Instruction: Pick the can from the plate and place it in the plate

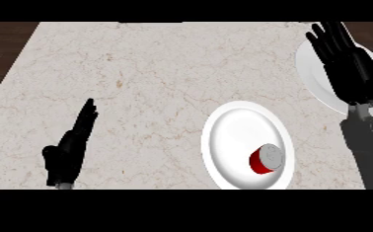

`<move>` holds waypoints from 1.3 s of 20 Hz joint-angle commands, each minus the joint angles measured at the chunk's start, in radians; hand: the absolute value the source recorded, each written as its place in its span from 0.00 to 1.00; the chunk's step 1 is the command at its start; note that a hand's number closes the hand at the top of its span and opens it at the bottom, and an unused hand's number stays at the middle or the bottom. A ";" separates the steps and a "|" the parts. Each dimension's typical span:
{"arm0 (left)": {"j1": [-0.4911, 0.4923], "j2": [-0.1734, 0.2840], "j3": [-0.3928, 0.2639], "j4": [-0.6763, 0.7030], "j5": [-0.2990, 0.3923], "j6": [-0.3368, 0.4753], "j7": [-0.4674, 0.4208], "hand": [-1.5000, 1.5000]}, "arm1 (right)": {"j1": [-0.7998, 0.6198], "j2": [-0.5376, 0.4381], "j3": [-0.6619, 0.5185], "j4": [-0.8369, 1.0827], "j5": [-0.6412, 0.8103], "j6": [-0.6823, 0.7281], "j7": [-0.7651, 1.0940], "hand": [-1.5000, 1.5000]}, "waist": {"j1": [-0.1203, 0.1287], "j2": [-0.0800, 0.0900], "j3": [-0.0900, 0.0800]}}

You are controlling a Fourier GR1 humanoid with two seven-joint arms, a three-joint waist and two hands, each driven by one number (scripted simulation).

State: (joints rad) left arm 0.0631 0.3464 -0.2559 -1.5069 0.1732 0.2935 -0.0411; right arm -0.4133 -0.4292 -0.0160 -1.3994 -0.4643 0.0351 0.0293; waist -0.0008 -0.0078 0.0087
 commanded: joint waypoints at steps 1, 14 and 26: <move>-0.003 0.009 0.047 -0.034 -0.027 -0.002 0.033 0.50 | 0.086 0.003 -0.014 -0.133 -0.005 0.023 0.048 1.00 | -0.001 0.006 -0.009; -0.185 0.032 0.123 0.052 0.055 -0.085 0.169 0.50 | 0.502 0.020 0.042 -0.141 0.315 0.032 -0.458 0.00 | -0.014 0.007 -0.008; -0.257 0.023 0.182 0.119 0.048 -0.154 0.204 0.50 | 0.646 -0.149 0.058 -0.376 0.542 0.088 -0.307 0.00 | -0.007 0.006 -0.009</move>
State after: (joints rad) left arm -0.1652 0.3798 -0.0934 -1.3947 0.2291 0.1505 0.1346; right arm 0.1975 -0.5514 0.0652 -1.6710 0.0508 0.1041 -0.3647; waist -0.0105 -0.0012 -0.0003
